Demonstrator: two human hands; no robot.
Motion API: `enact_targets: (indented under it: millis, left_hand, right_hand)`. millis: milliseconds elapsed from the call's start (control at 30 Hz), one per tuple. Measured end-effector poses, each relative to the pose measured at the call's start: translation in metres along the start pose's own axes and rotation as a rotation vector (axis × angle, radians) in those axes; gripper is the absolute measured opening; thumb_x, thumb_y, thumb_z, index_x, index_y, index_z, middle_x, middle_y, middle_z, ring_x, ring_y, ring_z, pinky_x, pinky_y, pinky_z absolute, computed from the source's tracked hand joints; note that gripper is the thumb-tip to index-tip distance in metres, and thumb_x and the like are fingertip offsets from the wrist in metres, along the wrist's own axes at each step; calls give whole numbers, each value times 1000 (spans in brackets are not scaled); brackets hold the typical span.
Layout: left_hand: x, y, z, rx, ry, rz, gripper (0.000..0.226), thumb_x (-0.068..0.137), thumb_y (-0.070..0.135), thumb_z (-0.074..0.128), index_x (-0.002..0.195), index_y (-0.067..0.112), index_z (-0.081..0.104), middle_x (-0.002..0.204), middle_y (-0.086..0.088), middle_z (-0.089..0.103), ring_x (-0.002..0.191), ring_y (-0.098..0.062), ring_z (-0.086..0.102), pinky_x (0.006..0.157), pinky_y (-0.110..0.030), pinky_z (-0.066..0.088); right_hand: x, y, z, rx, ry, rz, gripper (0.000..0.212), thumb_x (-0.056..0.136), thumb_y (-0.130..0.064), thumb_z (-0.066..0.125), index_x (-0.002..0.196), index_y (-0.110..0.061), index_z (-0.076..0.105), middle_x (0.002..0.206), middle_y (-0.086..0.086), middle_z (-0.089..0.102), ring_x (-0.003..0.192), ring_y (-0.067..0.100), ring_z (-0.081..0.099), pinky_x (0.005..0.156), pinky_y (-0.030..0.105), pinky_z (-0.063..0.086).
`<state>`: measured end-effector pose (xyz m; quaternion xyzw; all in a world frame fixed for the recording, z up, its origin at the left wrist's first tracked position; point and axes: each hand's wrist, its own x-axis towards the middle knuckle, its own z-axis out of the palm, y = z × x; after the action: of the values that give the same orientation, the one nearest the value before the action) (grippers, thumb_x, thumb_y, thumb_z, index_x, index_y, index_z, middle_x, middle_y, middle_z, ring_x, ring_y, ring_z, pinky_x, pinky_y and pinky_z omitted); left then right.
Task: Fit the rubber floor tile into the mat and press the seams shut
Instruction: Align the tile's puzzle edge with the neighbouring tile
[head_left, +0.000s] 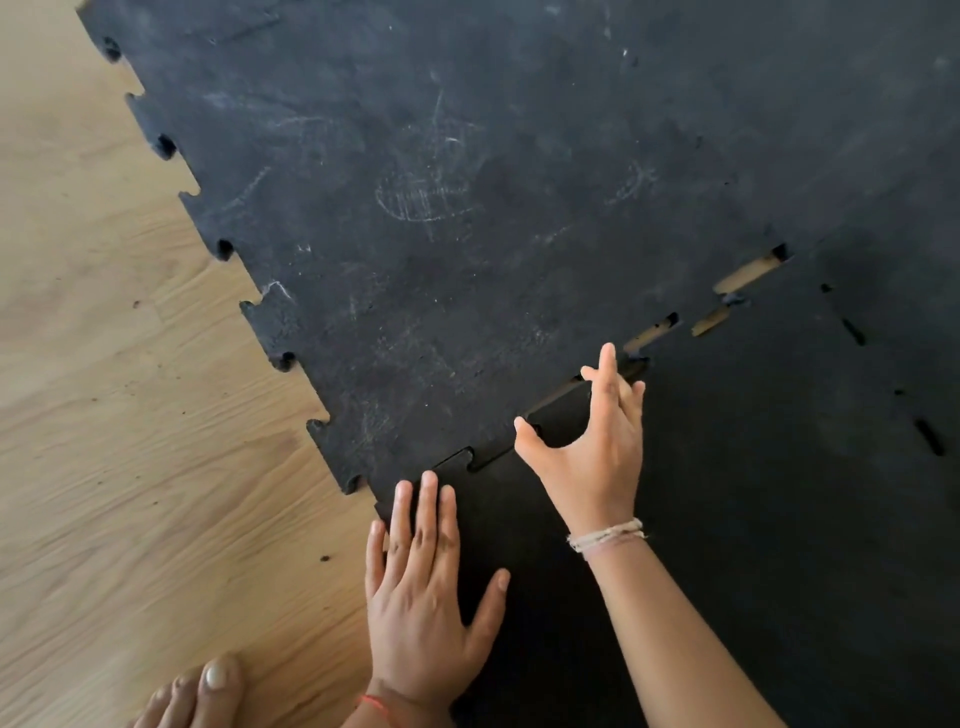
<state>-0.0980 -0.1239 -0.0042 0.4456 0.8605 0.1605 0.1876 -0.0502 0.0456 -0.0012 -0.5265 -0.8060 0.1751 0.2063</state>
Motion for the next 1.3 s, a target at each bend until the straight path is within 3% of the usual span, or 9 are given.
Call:
enact_targets:
  millis: [167, 367, 533, 667, 767, 933, 1167, 1233, 1300]
  left_hand:
    - [1, 8, 1, 80, -39, -29, 76, 87, 57, 26, 141, 3, 19, 149, -15, 19, 139, -25, 5, 112, -36, 1]
    - [7, 11, 2, 117, -20, 13, 78, 87, 55, 27, 141, -1, 16, 149, -19, 15, 139, -27, 3, 111, -37, 2]
    - [9, 12, 5, 129, -13, 31, 77, 88, 55, 26, 142, 2, 12, 150, -17, 12, 139, -27, 3, 111, -38, 3]
    - [9, 6, 0, 150, -63, 84, 76, 89, 55, 26, 142, 2, 13, 150, -17, 13, 139, -26, 3, 111, -36, 3]
    - [7, 3, -10, 128, -122, 165, 71, 92, 52, 20, 141, 0, 14, 153, -14, 9, 139, -23, 5, 112, -34, 3]
    - [10, 0, -8, 129, -132, 191, 67, 93, 51, 12, 142, 7, 4, 151, -7, -4, 138, -22, 5, 111, -36, 5]
    - [14, 0, 2, 120, -94, 192, 65, 93, 48, 13, 142, 5, 8, 152, -9, 0, 139, -23, 6, 112, -36, 4]
    - [14, 0, 2, 134, -88, 193, 66, 93, 48, 14, 142, 5, 6, 151, -9, -2, 139, -23, 5, 112, -36, 2]
    - [14, 0, 2, 130, -85, 198, 67, 93, 49, 11, 142, 6, 2, 152, -8, -6, 138, -22, 4, 111, -36, 3]
  right_hand:
    - [3, 2, -5, -124, -64, -15, 100, 68, -50, 73, 141, -1, 26, 145, 20, 35, 139, 30, 18, 112, 39, 6]
    - [10, -1, -17, -224, 35, -115, 81, 58, -44, 82, 117, 6, 55, 99, 24, 69, 120, 34, 51, 108, 49, 18]
    - [8, 1, -15, -191, -47, -89, 71, 65, -42, 78, 118, 1, 57, 111, 20, 66, 122, 32, 49, 111, 44, 17]
    - [-11, -8, -24, -219, -179, -198, 59, 92, -43, 43, 137, -5, 37, 148, 19, 27, 140, 32, 12, 115, 43, 6]
    - [-44, -1, -39, -327, -399, -361, 68, 94, -53, 22, 144, -6, 21, 152, 15, 15, 141, 29, 11, 114, 43, 10]
    - [-35, 18, -48, -516, -567, -429, 72, 91, -56, 22, 140, -3, 26, 148, 16, 26, 136, 30, 27, 107, 47, 29]
    - [-29, 14, -39, -501, -650, -373, 71, 90, -54, 26, 139, -3, 28, 146, 17, 32, 135, 30, 28, 106, 48, 30]
    - [-25, 10, -41, -510, -680, -381, 72, 89, -55, 26, 141, -4, 23, 148, 16, 25, 137, 29, 23, 109, 46, 24]
    - [-22, 13, -42, -492, -736, -402, 77, 90, -58, 25, 143, -9, -2, 152, 11, -4, 141, 27, -2, 113, 42, 2]
